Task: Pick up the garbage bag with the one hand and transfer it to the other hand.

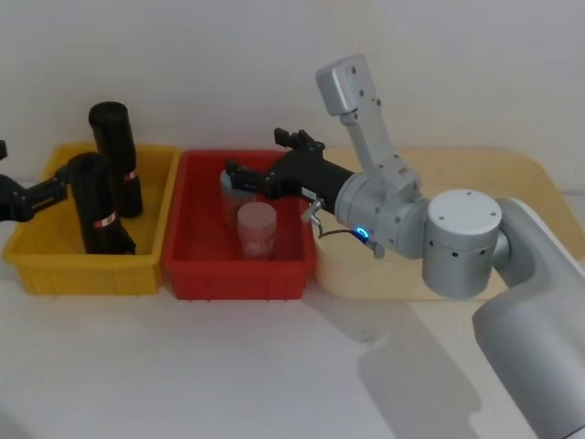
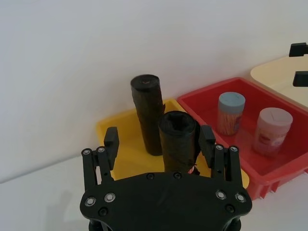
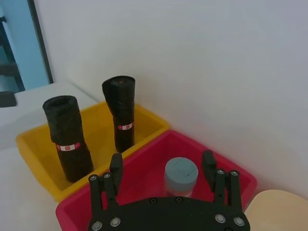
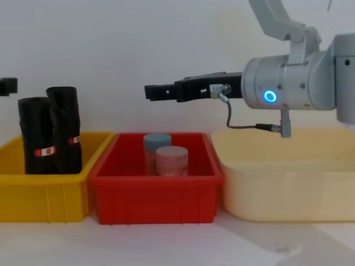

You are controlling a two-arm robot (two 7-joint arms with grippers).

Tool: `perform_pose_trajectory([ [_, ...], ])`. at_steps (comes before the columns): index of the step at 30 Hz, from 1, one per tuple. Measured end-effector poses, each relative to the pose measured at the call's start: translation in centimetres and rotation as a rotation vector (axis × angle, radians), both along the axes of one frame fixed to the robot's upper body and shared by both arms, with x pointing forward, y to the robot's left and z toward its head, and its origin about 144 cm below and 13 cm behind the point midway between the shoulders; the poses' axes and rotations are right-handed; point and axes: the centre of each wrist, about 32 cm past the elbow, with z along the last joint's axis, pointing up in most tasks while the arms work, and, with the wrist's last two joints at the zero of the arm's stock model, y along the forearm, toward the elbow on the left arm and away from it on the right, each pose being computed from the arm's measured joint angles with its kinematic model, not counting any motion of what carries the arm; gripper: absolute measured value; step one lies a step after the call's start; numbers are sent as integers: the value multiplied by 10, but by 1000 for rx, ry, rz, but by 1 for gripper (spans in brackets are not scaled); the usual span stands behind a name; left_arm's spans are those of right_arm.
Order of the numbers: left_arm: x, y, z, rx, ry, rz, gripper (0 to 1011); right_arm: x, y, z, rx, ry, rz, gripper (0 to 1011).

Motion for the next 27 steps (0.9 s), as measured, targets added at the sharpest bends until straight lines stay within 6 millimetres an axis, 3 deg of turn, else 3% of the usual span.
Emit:
perform_pose_trajectory([
  [27,55,-22,-32,-22,102,-99,1001,10,0,-2,-23,74,60,1002],
])
